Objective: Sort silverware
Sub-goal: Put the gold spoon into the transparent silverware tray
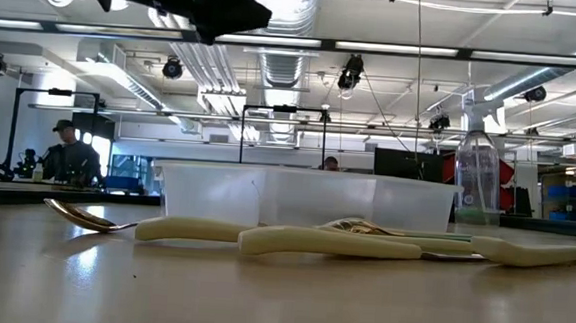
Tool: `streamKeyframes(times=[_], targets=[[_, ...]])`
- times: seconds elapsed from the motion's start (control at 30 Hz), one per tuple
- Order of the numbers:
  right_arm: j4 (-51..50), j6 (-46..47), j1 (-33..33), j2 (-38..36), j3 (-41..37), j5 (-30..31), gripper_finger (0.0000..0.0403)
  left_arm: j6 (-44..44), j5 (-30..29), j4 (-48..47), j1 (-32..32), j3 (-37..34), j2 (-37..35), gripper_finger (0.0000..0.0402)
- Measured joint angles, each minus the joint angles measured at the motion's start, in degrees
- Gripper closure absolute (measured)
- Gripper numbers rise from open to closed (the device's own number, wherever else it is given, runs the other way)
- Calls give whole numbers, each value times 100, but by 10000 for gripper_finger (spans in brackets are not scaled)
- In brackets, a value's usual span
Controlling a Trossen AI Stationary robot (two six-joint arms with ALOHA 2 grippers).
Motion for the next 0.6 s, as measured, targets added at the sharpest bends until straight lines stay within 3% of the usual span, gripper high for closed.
streamKeyframes(times=[0.1,0.33,0.6], targets=[[-340,-211,-125,-260,278,660,402,162,34,227,0,-2,0,283],[-466,-1283,-727,-932,586,3096,403,467,360,381,0,-41,-2,283],[293,-2835,-2185,-979,372,4511,403,53,653,449,0,-214,-7,283]])
